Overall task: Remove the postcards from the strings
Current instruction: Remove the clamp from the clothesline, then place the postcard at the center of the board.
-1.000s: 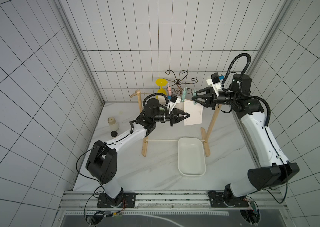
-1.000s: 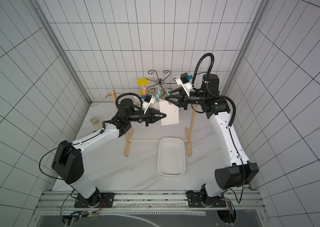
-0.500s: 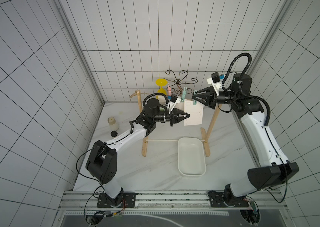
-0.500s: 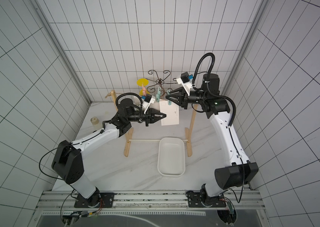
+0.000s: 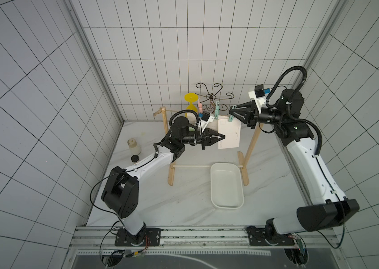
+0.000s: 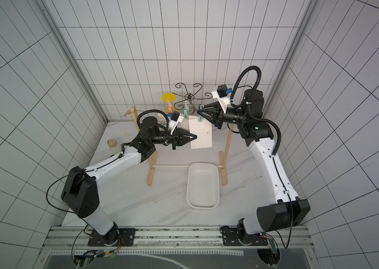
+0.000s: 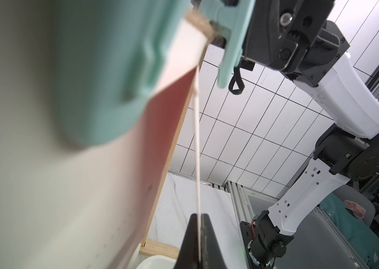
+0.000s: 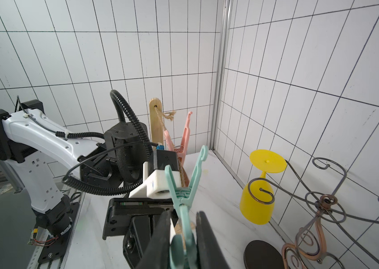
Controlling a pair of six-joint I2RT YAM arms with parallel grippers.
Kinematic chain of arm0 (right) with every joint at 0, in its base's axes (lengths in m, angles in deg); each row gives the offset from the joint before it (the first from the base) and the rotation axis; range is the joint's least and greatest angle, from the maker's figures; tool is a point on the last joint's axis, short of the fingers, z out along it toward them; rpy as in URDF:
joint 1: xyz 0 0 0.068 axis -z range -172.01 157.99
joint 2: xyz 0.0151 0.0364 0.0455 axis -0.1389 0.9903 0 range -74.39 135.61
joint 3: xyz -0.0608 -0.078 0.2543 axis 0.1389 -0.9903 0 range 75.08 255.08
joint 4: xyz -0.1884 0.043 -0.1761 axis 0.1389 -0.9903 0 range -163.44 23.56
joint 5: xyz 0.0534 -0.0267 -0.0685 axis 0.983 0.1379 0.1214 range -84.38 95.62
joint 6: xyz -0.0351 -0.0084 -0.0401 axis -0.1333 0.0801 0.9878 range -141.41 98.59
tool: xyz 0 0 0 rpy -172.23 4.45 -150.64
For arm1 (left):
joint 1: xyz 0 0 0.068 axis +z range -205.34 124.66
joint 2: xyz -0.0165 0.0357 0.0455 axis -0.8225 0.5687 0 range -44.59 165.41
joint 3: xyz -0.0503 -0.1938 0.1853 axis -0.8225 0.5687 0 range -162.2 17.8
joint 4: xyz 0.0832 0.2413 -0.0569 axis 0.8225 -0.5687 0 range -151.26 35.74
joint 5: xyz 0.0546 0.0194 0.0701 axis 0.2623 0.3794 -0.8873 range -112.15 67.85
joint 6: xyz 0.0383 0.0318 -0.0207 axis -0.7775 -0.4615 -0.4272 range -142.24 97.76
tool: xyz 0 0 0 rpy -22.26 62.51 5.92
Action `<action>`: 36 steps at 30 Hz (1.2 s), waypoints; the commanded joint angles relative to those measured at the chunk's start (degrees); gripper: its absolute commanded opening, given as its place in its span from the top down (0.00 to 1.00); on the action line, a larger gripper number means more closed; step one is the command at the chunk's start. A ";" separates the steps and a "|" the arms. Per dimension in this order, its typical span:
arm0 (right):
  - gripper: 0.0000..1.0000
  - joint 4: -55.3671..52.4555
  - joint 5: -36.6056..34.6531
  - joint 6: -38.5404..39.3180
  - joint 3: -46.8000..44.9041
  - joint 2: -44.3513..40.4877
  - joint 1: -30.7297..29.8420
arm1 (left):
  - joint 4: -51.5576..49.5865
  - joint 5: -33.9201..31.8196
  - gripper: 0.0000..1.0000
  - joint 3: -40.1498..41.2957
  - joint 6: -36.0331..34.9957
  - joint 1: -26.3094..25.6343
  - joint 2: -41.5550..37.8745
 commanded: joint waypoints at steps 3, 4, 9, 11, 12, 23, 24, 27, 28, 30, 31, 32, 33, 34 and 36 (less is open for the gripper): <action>1.00 12.84 -2.08 -7.46 -4.63 -2.61 0.16 | 0.54 -0.77 1.00 1.26 0.80 -0.41 -1.92; 1.00 13.85 -2.73 -7.97 -5.05 -2.79 0.15 | 0.68 -0.92 1.00 1.57 0.80 -0.41 -2.21; 1.00 18.93 -4.77 -11.21 -6.68 -3.24 0.16 | 0.95 -1.09 1.00 2.53 0.67 -0.41 -3.30; 1.00 21.07 -5.01 -12.88 -7.25 -3.24 0.16 | 0.87 -1.74 1.00 3.09 0.11 -0.41 -4.00; 1.00 21.97 -5.46 -13.58 -7.63 -3.16 0.16 | 0.86 -1.96 1.00 3.36 -0.08 -0.41 -4.28; 1.00 32.40 -5.82 -20.50 -9.79 -5.86 -0.01 | 3.19 -4.26 1.00 8.07 0.36 -1.53 -8.23; 1.00 32.70 -5.70 -20.85 -10.12 -6.53 -0.15 | 3.63 -4.80 1.00 8.74 0.44 -1.68 -8.93; 1.00 33.17 -5.29 -21.49 -11.81 -9.25 -0.76 | 3.84 -5.72 1.00 10.08 0.71 -1.98 -10.64; 1.00 33.16 -5.49 -21.59 -12.67 -10.37 -1.12 | 4.10 -6.21 1.00 10.83 0.92 -1.99 -11.50; 1.00 32.74 -6.94 -21.63 -14.95 -13.03 -1.88 | 4.71 -7.53 1.00 12.64 1.48 -2.08 -13.41; 1.00 32.38 -7.67 -21.59 -16.17 -14.60 -2.40 | 5.02 -8.69 1.00 13.78 1.78 -2.16 -14.64; 1.00 31.95 -8.47 -21.59 -17.47 -16.04 -2.87 | 5.05 -9.67 1.00 14.83 2.00 -2.17 -15.74; 1.00 30.97 -9.59 -21.51 -18.97 -17.74 -3.44 | 5.12 -10.73 1.00 16.09 2.27 -2.21 -17.12; 1.00 29.54 -10.38 -20.98 -20.48 -19.31 -4.14 | 5.09 -11.80 1.00 17.48 2.67 -2.24 -18.57; 1.00 24.87 -12.54 -18.84 -22.73 -22.43 -5.37 | 4.41 -13.73 1.00 20.36 3.42 -2.18 -21.67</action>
